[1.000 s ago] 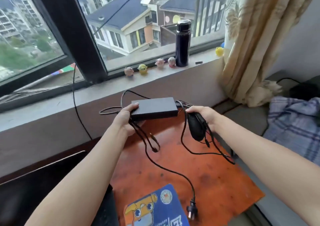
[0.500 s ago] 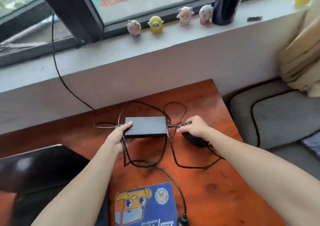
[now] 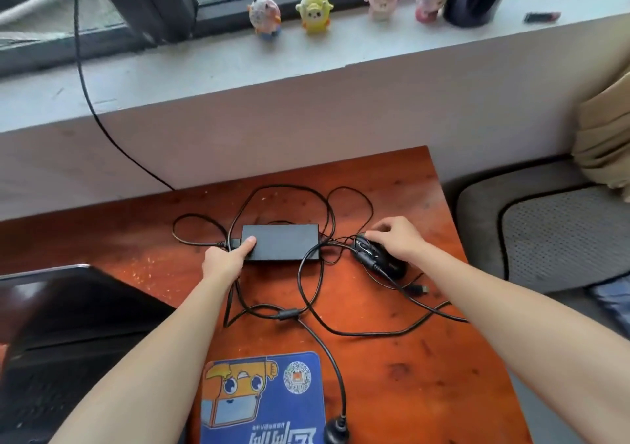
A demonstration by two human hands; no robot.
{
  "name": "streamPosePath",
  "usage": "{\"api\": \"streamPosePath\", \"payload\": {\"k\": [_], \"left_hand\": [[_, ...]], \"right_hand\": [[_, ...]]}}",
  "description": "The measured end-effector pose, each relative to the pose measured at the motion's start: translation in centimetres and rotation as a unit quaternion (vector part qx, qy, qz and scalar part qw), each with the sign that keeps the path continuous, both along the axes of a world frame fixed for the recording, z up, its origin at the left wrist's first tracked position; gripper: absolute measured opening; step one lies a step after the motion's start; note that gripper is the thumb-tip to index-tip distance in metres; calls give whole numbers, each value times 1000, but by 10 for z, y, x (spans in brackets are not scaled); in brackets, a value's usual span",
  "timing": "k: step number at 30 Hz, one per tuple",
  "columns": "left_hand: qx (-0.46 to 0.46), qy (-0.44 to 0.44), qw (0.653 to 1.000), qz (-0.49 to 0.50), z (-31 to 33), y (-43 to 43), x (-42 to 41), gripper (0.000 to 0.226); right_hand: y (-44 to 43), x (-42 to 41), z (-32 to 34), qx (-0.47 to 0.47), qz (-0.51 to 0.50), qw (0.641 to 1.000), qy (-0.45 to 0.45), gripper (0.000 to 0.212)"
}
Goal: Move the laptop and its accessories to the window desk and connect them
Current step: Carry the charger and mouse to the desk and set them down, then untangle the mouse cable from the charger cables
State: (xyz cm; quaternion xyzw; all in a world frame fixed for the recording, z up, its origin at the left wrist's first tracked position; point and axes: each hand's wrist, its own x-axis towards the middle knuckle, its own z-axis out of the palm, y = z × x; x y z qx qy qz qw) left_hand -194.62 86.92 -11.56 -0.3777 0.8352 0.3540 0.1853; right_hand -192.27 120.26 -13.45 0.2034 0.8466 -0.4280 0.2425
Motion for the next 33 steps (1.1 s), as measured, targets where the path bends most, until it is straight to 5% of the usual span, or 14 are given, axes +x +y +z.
{"api": "streamPosePath", "payload": {"k": [6, 10, 13, 21, 28, 33], "left_hand": [[-217, 1, 967, -131, 21, 6, 29, 74], [-272, 54, 938, -207, 35, 0, 45, 64], [-261, 81, 934, -232, 44, -7, 51, 52], [-53, 119, 956, -263, 84, -6, 82, 24], [104, 165, 940, -282, 130, 21, 96, 24], [248, 167, 924, -238, 159, 54, 110, 25]], "right_hand": [[7, 20, 8, -4, 71, 995, -72, 60], [7, 27, 23, 51, 55, 996, -42, 32], [18, 24, 48, 96, -7, 995, 27, 36], [9, 38, 165, -39, -56, 990, 125, 4], [3, 77, 265, -247, -96, 955, 136, 58], [11, 106, 285, -344, -76, 933, 73, 23]]}}
